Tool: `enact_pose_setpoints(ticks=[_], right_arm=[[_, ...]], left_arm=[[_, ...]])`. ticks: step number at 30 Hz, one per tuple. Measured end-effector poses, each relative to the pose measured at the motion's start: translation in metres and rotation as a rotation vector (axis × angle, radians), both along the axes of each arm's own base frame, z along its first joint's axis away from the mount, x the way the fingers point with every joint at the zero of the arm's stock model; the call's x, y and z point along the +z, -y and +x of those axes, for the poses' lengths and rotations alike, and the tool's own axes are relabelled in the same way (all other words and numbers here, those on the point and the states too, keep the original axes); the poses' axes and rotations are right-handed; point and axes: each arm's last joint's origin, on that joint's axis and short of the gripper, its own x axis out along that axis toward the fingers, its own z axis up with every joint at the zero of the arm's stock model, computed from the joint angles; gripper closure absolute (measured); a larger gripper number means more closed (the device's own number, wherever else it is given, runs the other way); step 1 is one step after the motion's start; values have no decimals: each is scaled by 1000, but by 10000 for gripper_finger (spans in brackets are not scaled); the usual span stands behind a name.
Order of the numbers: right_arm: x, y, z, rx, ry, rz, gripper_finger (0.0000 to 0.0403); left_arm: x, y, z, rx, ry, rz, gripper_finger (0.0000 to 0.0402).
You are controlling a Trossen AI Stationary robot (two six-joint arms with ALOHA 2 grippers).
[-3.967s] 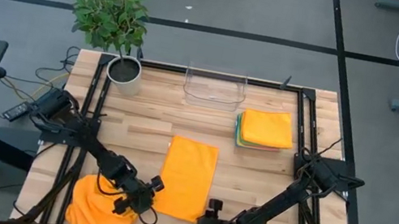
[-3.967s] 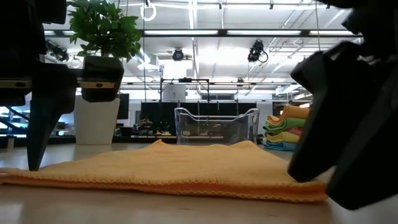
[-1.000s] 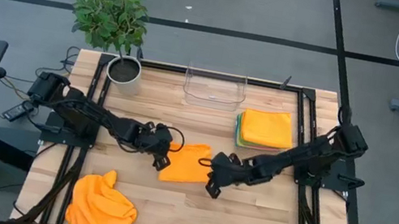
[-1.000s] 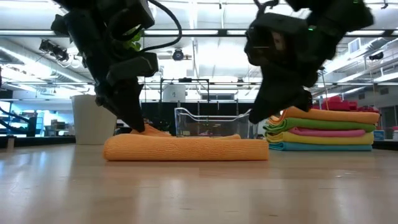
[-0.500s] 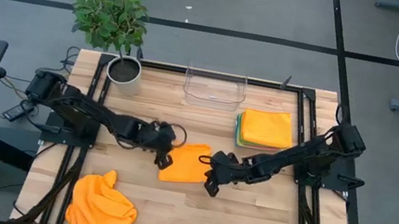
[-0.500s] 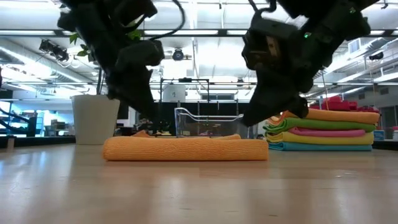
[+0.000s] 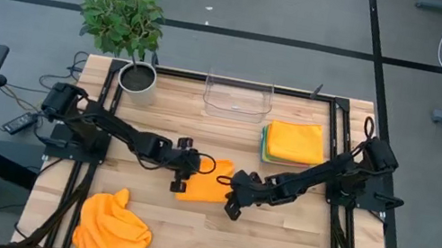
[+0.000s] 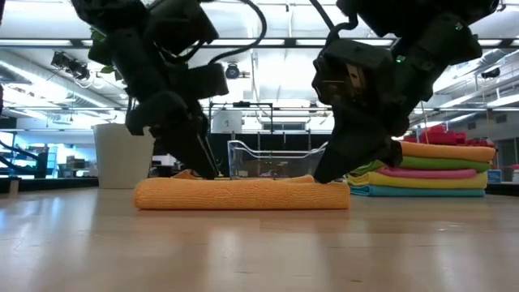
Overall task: Fold microfiber towels
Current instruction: Fold the top orange towel
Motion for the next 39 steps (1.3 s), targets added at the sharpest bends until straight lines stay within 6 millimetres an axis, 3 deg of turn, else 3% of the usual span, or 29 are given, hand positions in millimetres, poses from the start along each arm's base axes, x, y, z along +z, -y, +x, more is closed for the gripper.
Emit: enact_pose_setpoints(ticks=[5, 9, 15, 22, 32, 39], right_arm=[[0, 0, -1, -5, -7, -2, 402], [-1, 1, -1, -5, -16, -5, 402], [-1, 1, -2, -9, -21, -9, 402], [-2, 2, -3, -14, -38, -12, 402], [-3, 2, -3, -15, -43, -14, 402], [-3, 2, -3, -13, -43, -14, 402]], left_arm=[[-3, -10, 4, 41, 10, 7, 213], [-7, -18, 4, 59, -9, -12, 192], [-9, -23, 5, 40, -20, -69, 221], [-9, -24, 5, 62, -16, 5, 258], [9, -15, 18, -9, 49, -4, 233], [-9, -13, 15, -5, -54, -40, 238]])
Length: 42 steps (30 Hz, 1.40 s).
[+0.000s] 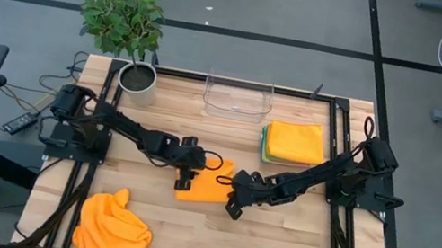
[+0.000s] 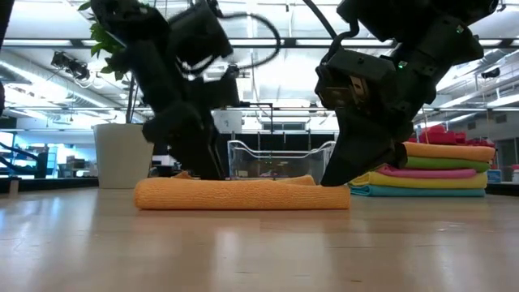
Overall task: Fold microfiber towels
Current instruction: Fold the top orange towel
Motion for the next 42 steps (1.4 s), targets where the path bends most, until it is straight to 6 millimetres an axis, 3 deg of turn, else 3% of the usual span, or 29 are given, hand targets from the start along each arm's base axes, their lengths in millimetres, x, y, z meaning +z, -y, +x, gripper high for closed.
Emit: enact_pose_setpoints(ticks=[5, 19, 26, 30, 36, 42], right_arm=[[0, 0, 0, 0, -4, -1, 402], [0, 0, 0, 0, -4, -2, 402], [-1, -3, -1, 1, -3, 5, 402], [-12, -3, 1, -11, -26, 8, 402], [-20, -5, 4, -35, -29, 19, 402], [0, 1, 0, -44, 2, -25, 402]], left_arm=[[-10, 0, 2, 17, -21, -6, 239], [-1, -5, 5, 39, 6, -16, 240], [-9, -7, 4, 84, -26, 43, 273], [-10, -12, 3, 167, -28, 91, 297], [5, -12, 1, 212, 20, 56, 328], [28, -15, -9, 261, 54, 126, 357]])
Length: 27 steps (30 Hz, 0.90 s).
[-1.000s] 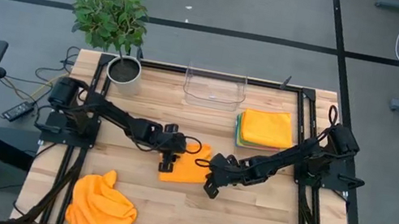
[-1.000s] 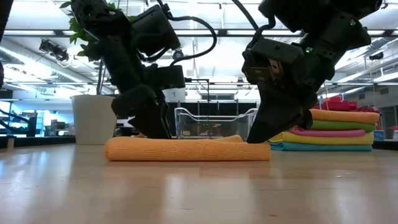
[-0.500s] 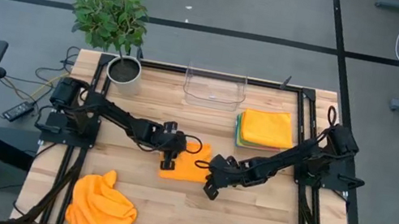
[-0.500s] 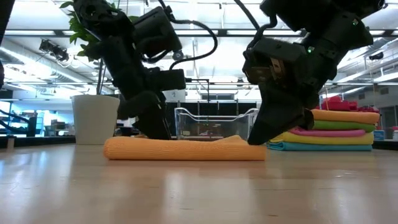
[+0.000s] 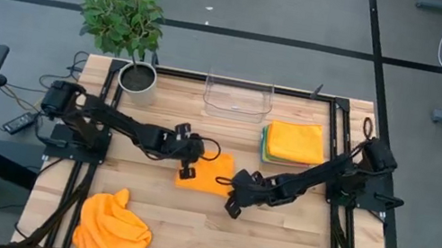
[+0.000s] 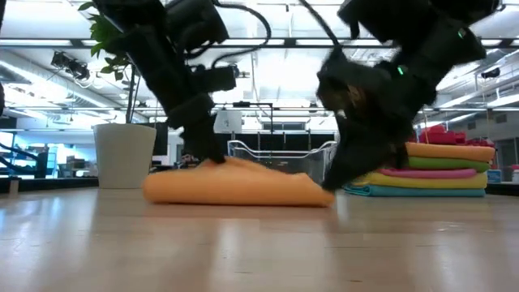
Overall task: Fold microfiber towels
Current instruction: Fold the top orange towel
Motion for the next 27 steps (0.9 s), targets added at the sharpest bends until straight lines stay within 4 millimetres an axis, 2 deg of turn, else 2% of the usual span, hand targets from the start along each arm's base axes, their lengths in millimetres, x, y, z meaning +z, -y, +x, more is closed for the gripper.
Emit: enact_pose_setpoints(ticks=[4, 6, 9, 12, 20, 27], right_arm=[[29, 7, 1, -44, 97, -29, 402], [35, 14, 0, -63, 109, -40, 402], [39, 27, 2, -102, 121, -40, 402], [35, 40, 8, -142, 128, -38, 402], [19, 87, 26, -196, 151, -59, 402], [1, 112, 30, -198, 101, -65, 402]], left_arm=[[9, -5, -10, 54, -36, 43, 379], [10, -8, -11, 89, -25, 22, 388], [7, -9, -11, 50, -51, -36, 393], [4, -11, -12, 13, -85, -32, 375], [3, -35, -14, 108, -105, -25, 297], [2, -47, -19, 206, -117, -68, 270]])
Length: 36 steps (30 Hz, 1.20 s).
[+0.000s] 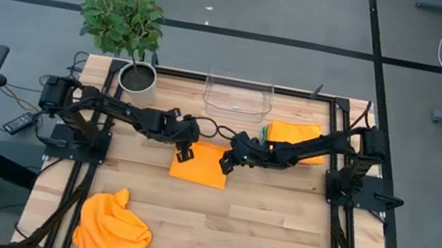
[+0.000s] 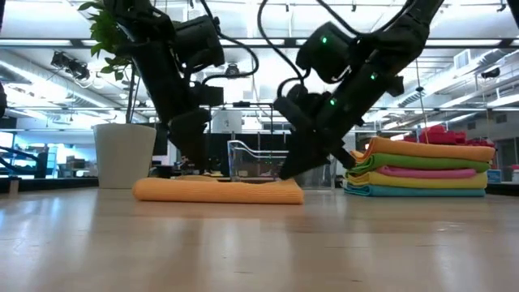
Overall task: Fold microfiber towels
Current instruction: Fold the top orange towel, then fold the bottom orange towel
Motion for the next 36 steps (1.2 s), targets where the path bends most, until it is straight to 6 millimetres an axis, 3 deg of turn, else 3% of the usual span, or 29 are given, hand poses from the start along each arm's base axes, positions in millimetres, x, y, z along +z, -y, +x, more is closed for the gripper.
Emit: enact_pose_setpoints(ticks=[2, 5, 9, 14, 19, 22, 25, 27, 30, 33, 36], right_arm=[[-2, 3, 0, 3, -5, -7, 402], [-5, 7, 0, 9, -26, -22, 402], [-5, 13, -1, 0, -39, -51, 402], [-7, 17, -1, -32, -45, -85, 402], [-11, 19, -1, -107, -61, -143, 402], [2, 19, -2, -146, -21, -189, 402], [27, 15, -5, -144, 50, -218, 402], [45, 9, -9, -124, 101, -227, 402], [73, -13, -15, -55, 191, -219, 402], [85, -43, -21, 35, 233, -193, 402], [84, -73, -27, 94, 246, -142, 402]], left_arm=[[2, 4, -1, -7, 17, -73, 270], [7, 19, 4, -158, 72, -201, 282], [-1, 35, 4, -257, 32, -207, 308], [-21, 25, -2, -149, -33, -185, 344], [-19, 16, -7, -20, -31, -141, 371], [-11, 14, -12, 44, -13, -112, 386], [8, 19, -19, 28, 27, -109, 392], [23, 29, -27, -19, 49, -149, 391], [39, 51, -44, -172, 27, -342, 372], [45, 79, -66, -372, -109, -502, 338], [42, 105, -88, -635, -301, -459, 298]])
